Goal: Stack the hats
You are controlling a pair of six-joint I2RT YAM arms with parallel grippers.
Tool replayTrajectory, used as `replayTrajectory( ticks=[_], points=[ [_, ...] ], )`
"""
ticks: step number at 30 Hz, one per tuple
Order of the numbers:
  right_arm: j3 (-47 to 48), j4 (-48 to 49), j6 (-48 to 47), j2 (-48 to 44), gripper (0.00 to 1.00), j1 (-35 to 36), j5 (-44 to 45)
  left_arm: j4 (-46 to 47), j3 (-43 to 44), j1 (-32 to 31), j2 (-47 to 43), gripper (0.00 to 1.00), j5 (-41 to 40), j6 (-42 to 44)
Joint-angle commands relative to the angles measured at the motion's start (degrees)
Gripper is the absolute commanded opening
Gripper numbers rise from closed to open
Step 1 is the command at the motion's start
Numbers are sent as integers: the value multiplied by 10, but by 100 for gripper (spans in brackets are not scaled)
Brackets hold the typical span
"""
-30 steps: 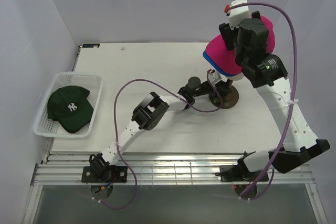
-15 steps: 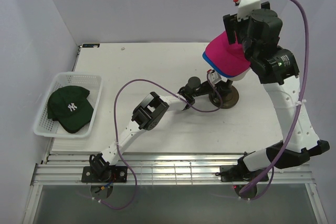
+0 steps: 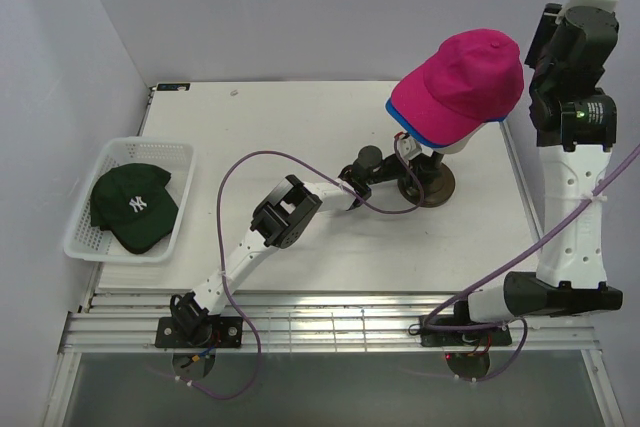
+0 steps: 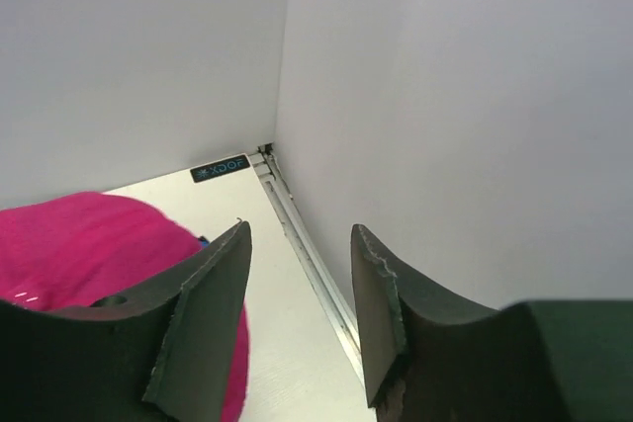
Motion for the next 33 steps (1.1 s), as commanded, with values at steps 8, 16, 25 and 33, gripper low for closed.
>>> replayTrajectory(
  ticks=[8, 16, 25, 33],
  points=[
    [-115, 45, 145, -47, 39, -131, -137, -56, -8, -1, -35, 0, 2, 5],
    [-200, 70, 205, -63, 45, -140, -208, -60, -6, -1, -35, 0, 5, 4],
    [-329, 116, 242, -100, 42, -146, -237, -61, -1, -1, -33, 0, 5, 2],
    [-330, 117, 227, -119, 42, -152, -200, -62, -3, -1, -36, 0, 3, 4]
  ],
)
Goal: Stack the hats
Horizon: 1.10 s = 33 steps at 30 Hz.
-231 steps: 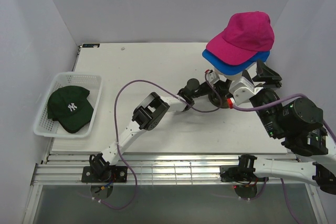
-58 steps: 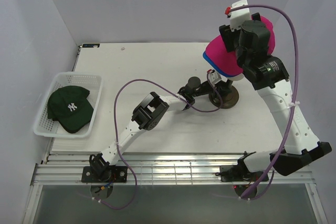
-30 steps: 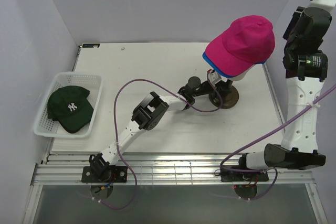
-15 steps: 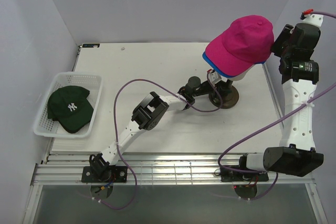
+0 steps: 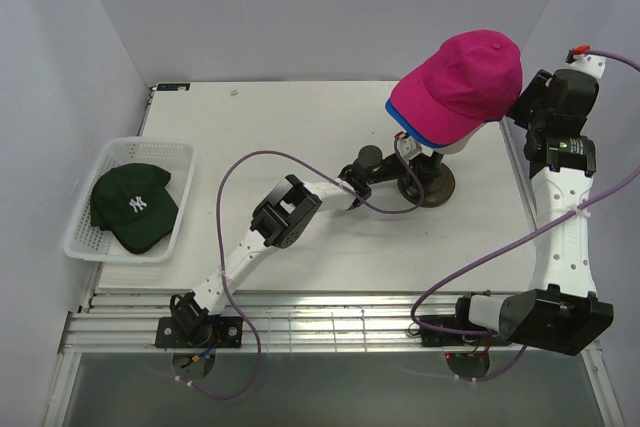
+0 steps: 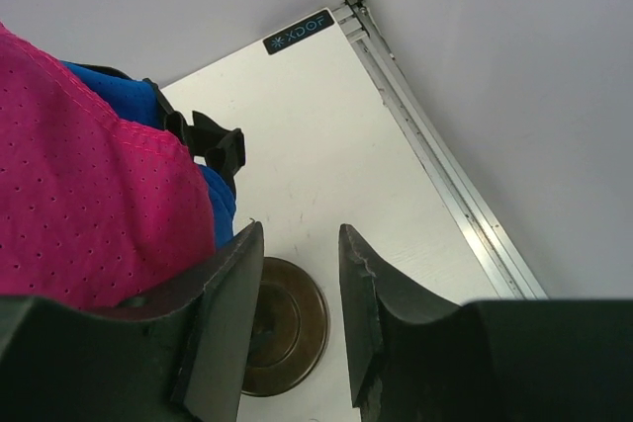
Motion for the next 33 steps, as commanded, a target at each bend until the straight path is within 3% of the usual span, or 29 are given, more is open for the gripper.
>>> replayTrajectory(
  ticks=[1, 5, 7, 16, 18, 20, 33],
  points=[
    [27, 20, -2, -19, 42, -3, 21, -58, -1, -1, -34, 0, 1, 5],
    [61, 7, -32, -41, 46, -4, 65, -71, 2, -1, -40, 4, -7, 24],
    [76, 2, -51, -50, 48, -4, 86, -75, 1, -1, -44, 21, -7, 36],
    [117, -25, -93, -61, 54, -4, 95, -94, -39, -1, -88, 74, -18, 126],
    [121, -30, -94, -61, 56, -4, 91, -103, -44, -1, -102, 80, -18, 141],
    [130, -40, -97, -60, 58, -4, 87, -109, -55, -1, -111, 97, -10, 159],
    [155, -77, -108, -70, 75, -3, 52, -241, -125, -1, -216, 98, -8, 234]
  ],
)
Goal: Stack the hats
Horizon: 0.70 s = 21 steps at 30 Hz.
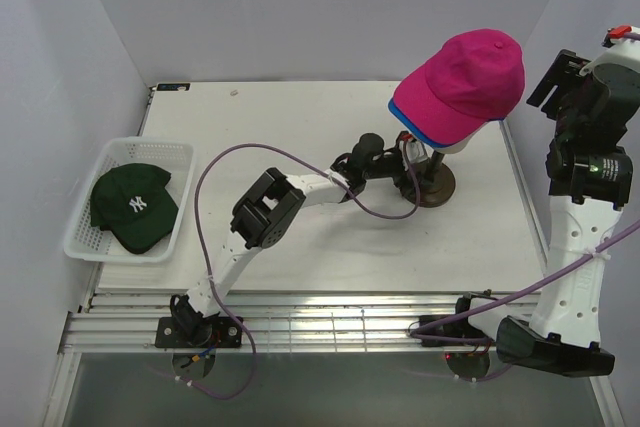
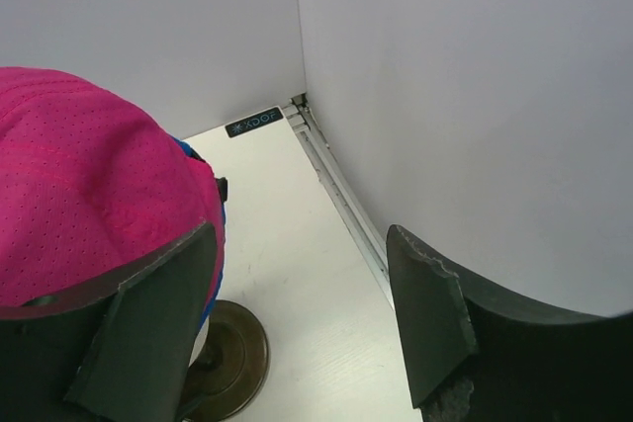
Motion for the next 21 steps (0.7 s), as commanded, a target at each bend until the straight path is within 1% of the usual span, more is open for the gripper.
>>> replayTrajectory(
  ticks=[1, 3, 6, 10, 16, 18, 21],
  points=[
    [23, -6, -6, -11, 76, -3, -19, -60, -21, -1, -82, 98, -5, 35],
    [22, -10, -6, -14, 79, -3, -27, -90, -41, 0, -104, 98, -19, 52],
    [23, -12, -6, -21, 81, -3, -32, -133, -67, -1, -136, 98, -34, 59],
    [22, -10, -6, -29, 83, -2, -43, -185, -123, -1, -185, 98, -52, 67],
    [21, -12, -2, -36, 84, -1, -67, -294, -141, 0, -245, 98, -80, 74],
    [23, -10, -3, -38, 84, 2, -67, -319, -167, 0, -264, 98, -81, 87],
    [38, -14, -3, -34, 84, 3, -82, -388, -181, 0, -289, 98, -95, 101]
  ],
)
